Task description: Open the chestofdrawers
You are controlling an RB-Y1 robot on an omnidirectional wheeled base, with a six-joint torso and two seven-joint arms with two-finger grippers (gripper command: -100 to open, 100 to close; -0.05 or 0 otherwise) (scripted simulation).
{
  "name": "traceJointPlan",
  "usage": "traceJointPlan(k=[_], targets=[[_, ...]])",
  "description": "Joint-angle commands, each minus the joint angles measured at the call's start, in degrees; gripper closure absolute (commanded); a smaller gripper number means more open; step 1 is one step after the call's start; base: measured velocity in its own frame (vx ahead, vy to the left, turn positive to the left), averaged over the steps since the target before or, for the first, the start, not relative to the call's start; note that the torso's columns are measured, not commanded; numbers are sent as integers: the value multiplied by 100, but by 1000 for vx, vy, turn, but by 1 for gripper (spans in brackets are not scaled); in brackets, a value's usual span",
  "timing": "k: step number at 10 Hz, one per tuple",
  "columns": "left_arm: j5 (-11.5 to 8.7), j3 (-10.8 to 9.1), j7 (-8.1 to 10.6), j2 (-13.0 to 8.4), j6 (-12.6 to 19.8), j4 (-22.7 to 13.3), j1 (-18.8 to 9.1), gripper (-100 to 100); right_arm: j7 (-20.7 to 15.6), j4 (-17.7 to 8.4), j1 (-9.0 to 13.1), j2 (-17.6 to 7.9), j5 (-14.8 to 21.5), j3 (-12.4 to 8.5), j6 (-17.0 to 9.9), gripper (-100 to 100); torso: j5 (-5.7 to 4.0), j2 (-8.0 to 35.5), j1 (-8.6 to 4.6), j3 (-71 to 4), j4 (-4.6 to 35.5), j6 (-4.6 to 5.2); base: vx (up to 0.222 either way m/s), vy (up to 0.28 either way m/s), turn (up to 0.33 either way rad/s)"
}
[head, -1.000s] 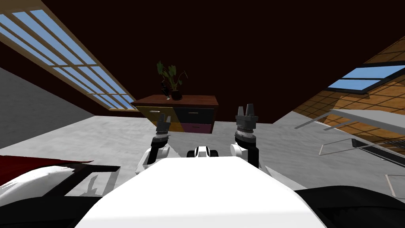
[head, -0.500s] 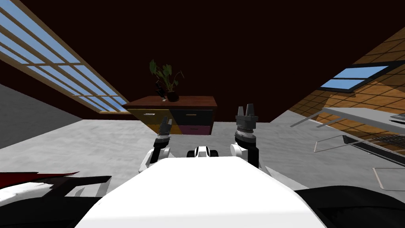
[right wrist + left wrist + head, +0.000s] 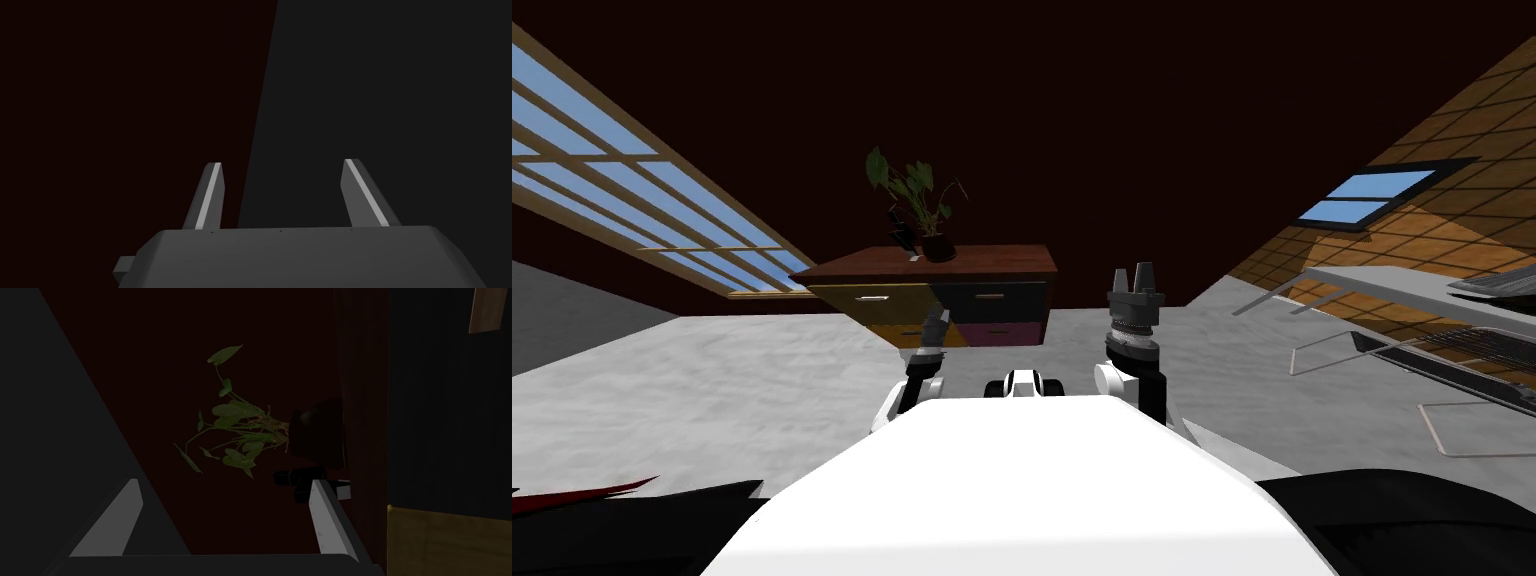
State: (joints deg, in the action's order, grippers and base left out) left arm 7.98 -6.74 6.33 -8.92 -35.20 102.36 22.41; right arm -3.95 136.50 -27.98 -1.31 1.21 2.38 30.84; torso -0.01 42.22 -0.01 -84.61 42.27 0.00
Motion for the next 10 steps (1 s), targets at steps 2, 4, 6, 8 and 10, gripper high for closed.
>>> traceJointPlan(k=[2, 4, 6, 8, 10], targets=[[94, -65, 32, 53, -28, -512, -70, -100, 0, 0, 0, 0, 0, 0, 0, 0, 0, 9, 0, 5, 2, -1, 97, 3, -63], [129, -87, 40, 77, -47, -705, -92, -100, 0, 0, 0, 0, 0, 0, 0, 0, 0, 13, -1, 9, 4, 1, 88, 7, -79], [198, -129, 57, 122, -83, -1077, -134, -100, 0, 0, 0, 0, 0, 0, 0, 0, 1, 9, 1, 6, 3, 1, 96, 12, -89], [230, -149, 65, 144, -101, -1255, -154, -100, 0, 0, 0, 0, 0, 0, 0, 0, 2, -4, 5, -2, -1, 0, 102, 21, -67], [292, -187, 80, 184, -133, -1589, -192, -100, 0, 0, 0, 0, 0, 0, 0, 0, -1, 18, -6, 12, 5, 1, 76, 4, -81]])
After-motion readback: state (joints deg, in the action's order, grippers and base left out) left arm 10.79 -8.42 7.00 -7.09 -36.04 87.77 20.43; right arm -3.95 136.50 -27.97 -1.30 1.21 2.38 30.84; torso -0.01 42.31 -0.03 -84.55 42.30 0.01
